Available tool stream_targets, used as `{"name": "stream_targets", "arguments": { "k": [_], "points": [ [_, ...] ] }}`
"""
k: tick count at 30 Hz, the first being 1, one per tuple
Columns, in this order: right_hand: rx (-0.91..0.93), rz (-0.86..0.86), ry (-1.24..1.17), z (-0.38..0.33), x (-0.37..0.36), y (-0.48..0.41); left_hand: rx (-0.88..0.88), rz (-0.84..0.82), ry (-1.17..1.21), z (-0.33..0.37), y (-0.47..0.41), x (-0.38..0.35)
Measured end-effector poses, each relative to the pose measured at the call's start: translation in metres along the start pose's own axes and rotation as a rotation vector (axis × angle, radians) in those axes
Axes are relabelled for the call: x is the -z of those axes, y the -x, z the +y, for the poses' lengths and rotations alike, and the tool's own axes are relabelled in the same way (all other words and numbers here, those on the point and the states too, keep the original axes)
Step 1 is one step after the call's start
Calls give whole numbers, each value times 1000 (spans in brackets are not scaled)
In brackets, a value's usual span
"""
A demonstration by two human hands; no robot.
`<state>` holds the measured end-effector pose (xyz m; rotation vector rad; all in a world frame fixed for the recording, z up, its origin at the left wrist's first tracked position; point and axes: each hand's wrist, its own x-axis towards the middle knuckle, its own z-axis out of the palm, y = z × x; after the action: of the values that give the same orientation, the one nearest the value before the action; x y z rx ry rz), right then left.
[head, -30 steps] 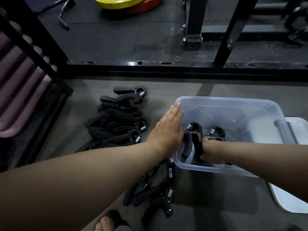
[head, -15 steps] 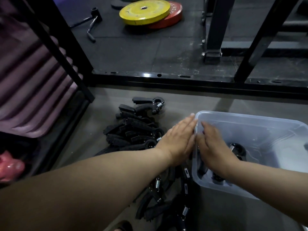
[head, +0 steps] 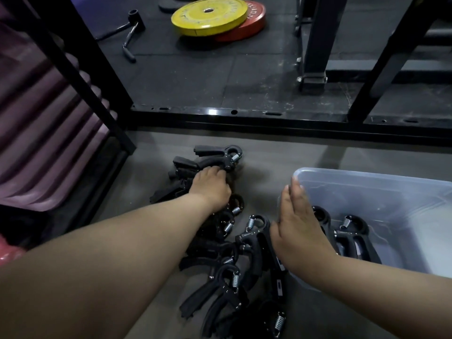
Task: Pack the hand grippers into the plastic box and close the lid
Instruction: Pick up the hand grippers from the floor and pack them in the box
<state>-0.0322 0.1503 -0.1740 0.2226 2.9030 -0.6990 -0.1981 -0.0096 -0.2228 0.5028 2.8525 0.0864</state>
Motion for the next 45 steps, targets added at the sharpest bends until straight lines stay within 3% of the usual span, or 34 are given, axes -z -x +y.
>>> {"name": "stream_targets", "arguments": {
  "k": [11, 16, 22, 26, 32, 40, 45],
  "points": [
    [25, -20, -87, 2, -5, -2, 25, 12, 15, -20, -54, 5],
    [25, -19, -84, -1, -3, -1, 111, -103, -32, -23, -66, -3],
    [19, -9, -89, -5, 1, 0, 156, -116, -126, -20, -70, -11],
    [18, 3, -108, -5, -1, -1, 88, -114, -223, -22, -71, -14],
    [8, -5, -127, -4, -2, -1, 60, -129, -114, -19, -68, -21],
    [12, 1, -117, -2, -5, -1, -66, -40, -197, -17, -66, -14],
    [6, -8, -115, -1, -6, -1, -14, 130, 19, -3, -54, -3]
  ]
}}
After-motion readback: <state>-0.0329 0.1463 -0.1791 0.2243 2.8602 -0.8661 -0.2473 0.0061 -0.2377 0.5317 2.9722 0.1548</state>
